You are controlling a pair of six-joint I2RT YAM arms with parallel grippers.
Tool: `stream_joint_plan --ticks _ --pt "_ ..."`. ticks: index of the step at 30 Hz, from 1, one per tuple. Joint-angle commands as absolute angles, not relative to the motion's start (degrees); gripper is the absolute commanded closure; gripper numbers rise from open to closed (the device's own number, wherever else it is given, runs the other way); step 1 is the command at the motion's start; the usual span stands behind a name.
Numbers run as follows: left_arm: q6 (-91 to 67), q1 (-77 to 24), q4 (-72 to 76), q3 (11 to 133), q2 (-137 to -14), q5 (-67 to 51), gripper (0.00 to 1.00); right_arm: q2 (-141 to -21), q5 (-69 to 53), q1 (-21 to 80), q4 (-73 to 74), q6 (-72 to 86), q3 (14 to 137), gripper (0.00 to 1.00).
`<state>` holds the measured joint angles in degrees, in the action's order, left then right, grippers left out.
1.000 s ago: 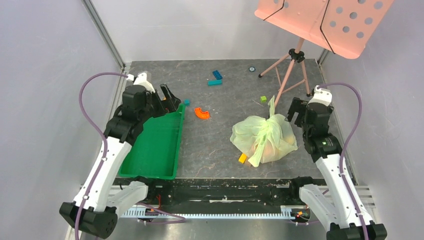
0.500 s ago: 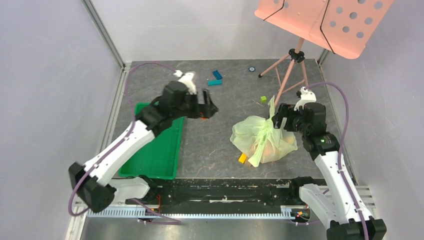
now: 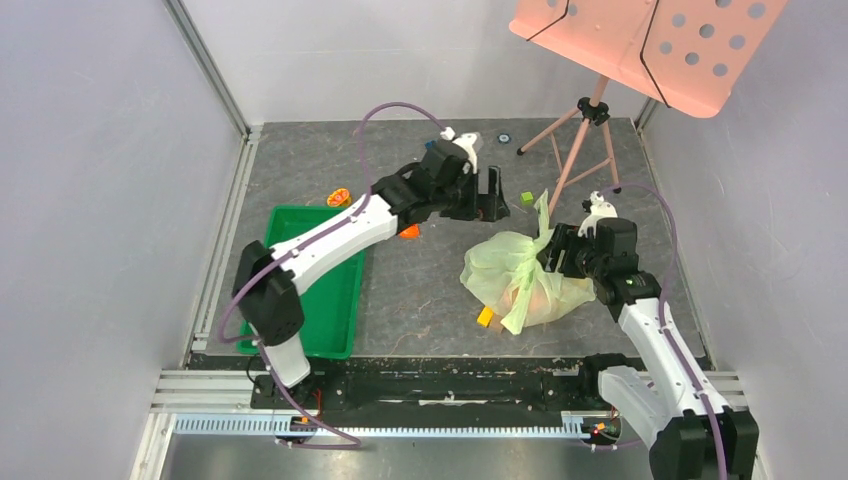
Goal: Take the fake fruits out of the plastic bag
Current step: Untie the plastic bag at the center of the board.
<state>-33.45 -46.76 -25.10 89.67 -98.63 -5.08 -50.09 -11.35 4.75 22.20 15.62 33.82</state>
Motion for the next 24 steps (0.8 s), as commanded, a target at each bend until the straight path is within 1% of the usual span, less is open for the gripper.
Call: stream_joint_plan --ticks 1,5,8,10,13,16,20,24 --pt "-39.3 -48.4 -27.6 96.4 -104.4 -8.3 0.02 -48.9 -13.8 3.9 15.3 16.1 31.6 0.34" --pt "-41.1 -50.4 -29.3 99.2 -108.1 -8.4 0.04 -47.4 -15.3 3.6 12.7 14.7 29.5 0.4" --pt "-36.7 -51.6 -30.1 101.2 -109.7 -8.3 0.04 -47.1 -16.8 3.5 12.1 13.9 29.0 0.44" --pt "-29.8 -51.8 -28.2 100.2 -109.5 -7.0 0.04 -46.9 -17.6 3.4 12.1 13.7 29.0 0.45" --pt "-19.0 -51.9 -26.0 98.1 -108.7 -2.8 0.02 -46.5 -18.7 3.4 12.2 13.4 28.9 0.45" --pt "-7.8 -51.9 -24.2 96.7 -108.3 -2.5 0.03 -46.1 -19.5 3.3 12.2 12.9 28.9 0.45" --pt "6.9 -51.9 -14.3 87.8 -105.9 -6.3 0.03 -45.9 -20.3 3.3 12.2 12.9 28.9 0.46" --pt "13.3 -51.8 -9.3 84.3 -104.9 -12.1 0.01 -45.8 -21.3 3.3 12.2 13.1 28.9 0.49"
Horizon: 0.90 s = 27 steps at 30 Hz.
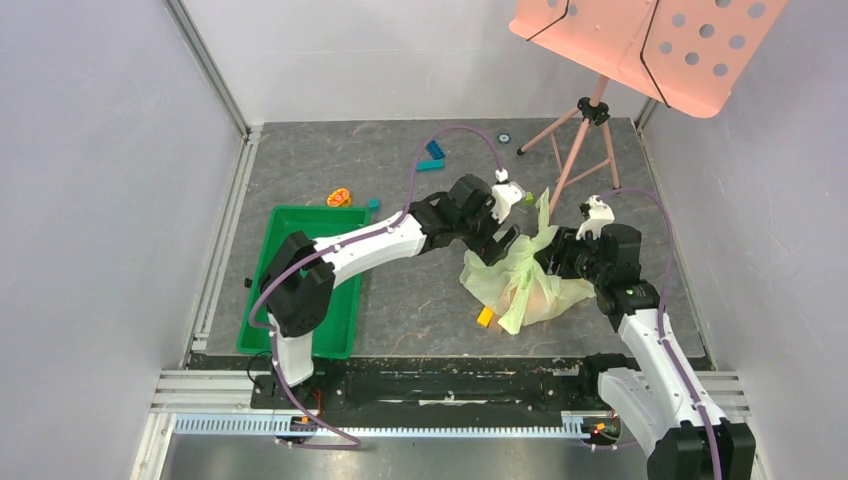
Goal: Take the fake fruits out of the plastic bag
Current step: Untie the plastic bag at the center of the board.
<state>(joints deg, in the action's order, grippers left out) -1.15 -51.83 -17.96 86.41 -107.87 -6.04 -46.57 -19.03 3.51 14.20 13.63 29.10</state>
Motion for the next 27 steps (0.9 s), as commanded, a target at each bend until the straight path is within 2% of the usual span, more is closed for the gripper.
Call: stream_joint_plan --ticks 1,7,15,19,27 --pt "14.3 -51.9 -9.2 84.6 -105.1 -14.3 0.02 -45.8 -21.5 3.3 12.2 13.0 28.8 0.49" --pt "16.8 -51.8 -12.6 90.8 -109.7 -22.1 0.01 -46.6 -22.7 3.3 11.9 13.5 28.6 0.51" --pt "19.5 -51.8 -16.8 97.9 -115.7 -22.9 0.01 -46.7 -23.6 3.3 11.7 13.6 27.9 0.52" --pt "20.1 -51.4 -18.6 99.7 -117.8 -23.8 0.06 -46.4 -24.0 3.3 11.6 13.8 28.0 0.52" --pt "19.0 -50.6 -21.5 102.2 -120.6 -24.7 0.22 -46.4 -24.3 3.3 11.7 13.7 27.9 0.55"
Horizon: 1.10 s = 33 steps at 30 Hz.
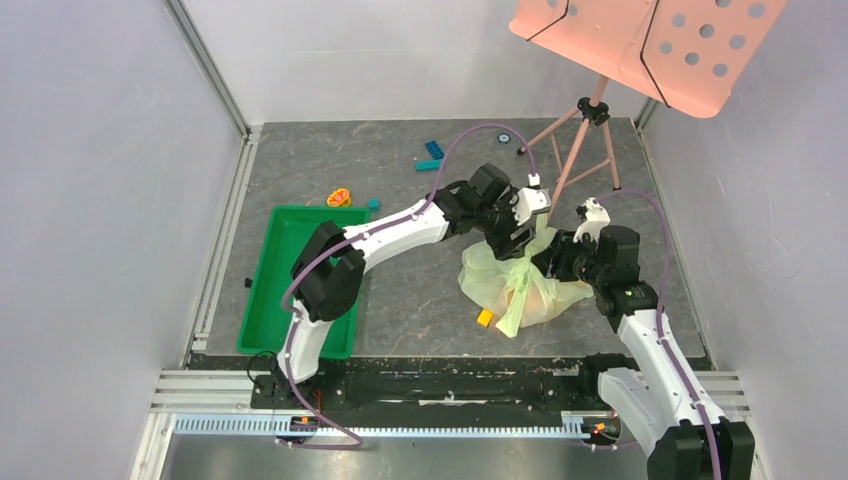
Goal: Take the fake fruits out of the plastic bag
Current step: Untie the plastic bag at the center of the board.
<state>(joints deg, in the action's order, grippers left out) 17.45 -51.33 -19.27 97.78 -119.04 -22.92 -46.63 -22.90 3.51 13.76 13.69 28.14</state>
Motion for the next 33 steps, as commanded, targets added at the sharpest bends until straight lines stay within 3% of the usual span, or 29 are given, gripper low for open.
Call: stream_joint_plan --ticks 1,5,7,9,11,13,14,28,33 --pt "18.6 -50.5 -22.3 102.9 -121.2 -25.0 0.25 -46.4 -24.3 3.3 11.7 13.7 27.9 0.56" --pt "17.2 -50.0 -24.4 104.4 -122.0 -27.0 0.47 -46.2 -23.9 3.3 11.6 13.6 28.0 0.62" --pt "16.5 -49.9 -24.4 104.0 -121.6 -27.3 0.7 -46.2 -23.4 3.3 11.6 13.9 28.0 0.62" --pt "15.8 -49.8 -24.1 103.4 -121.0 -27.5 0.76 -46.1 -23.3 3.3 11.2 14.3 27.9 0.67" --pt "15.0 -49.8 -23.6 102.7 -120.1 -27.7 0.82 -46.0 -23.2 3.3 10.6 14.7 27.7 0.79" --pt "14.2 -49.8 -23.0 101.9 -119.2 -27.6 0.92 -45.8 -22.7 3.3 10.3 15.3 27.7 0.99" --pt "13.7 -49.8 -22.8 101.4 -118.7 -27.5 0.96 -45.6 -22.1 3.3 10.3 15.7 27.8 1.0" --pt "-3.4 -40.6 -9.6 83.7 -100.3 -26.9 0.98 -45.0 -13.6 3.0 10.3 25.9 31.3 1.0" --pt "-5.3 -38.9 -6.1 74.0 -93.7 -21.2 0.98 -45.0 -10.3 2.5 10.2 29.8 30.4 1.0"
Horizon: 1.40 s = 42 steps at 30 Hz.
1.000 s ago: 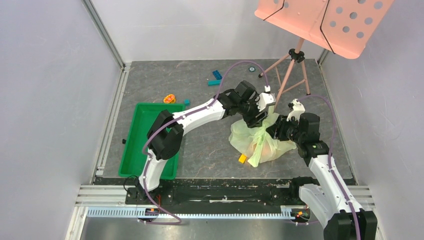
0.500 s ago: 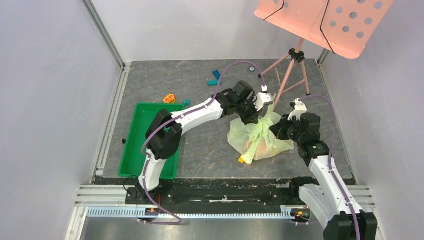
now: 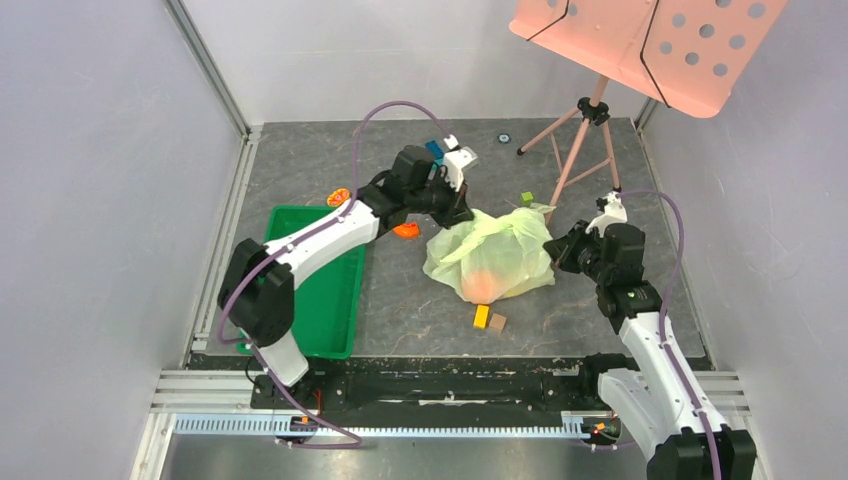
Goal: Take the fake fruits out of the plastic bag
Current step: Untie the plastic bag at the center of the board.
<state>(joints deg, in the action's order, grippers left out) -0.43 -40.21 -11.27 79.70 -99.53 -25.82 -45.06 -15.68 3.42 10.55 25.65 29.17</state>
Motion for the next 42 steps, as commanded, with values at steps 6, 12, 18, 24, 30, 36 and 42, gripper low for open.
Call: stream_joint_plan --ticks 6,12,18,24,30,36,42 --pt "-10.0 -37.3 -2.1 65.3 -88.3 -13.5 0.98 -44.2 -7.2 1.9 11.1 33.6 27.3 1.0" --pt "-11.9 -36.7 1.7 60.2 -85.0 -11.5 0.98 -43.3 -6.1 1.7 12.4 34.1 26.5 0.98" --pt "-10.6 -36.8 1.4 61.5 -85.3 -15.1 0.98 -39.1 -9.2 1.7 9.5 25.2 29.8 0.35" --pt "-9.5 -36.8 1.3 63.8 -85.8 -19.0 0.98 -37.8 -18.6 1.7 1.9 11.9 32.6 0.21" --pt "-8.8 -36.9 0.4 65.2 -85.8 -21.0 0.98 -42.5 -31.0 1.7 2.0 -7.5 39.0 0.18" --pt "-8.0 -36.9 -1.1 65.4 -85.8 -21.6 0.98 -51.0 -43.9 1.7 11.0 -22.0 48.3 0.22" --pt "-7.4 -36.9 -1.5 65.5 -85.6 -21.7 0.98 -62.6 -49.9 2.6 28.7 -36.6 57.9 0.25"
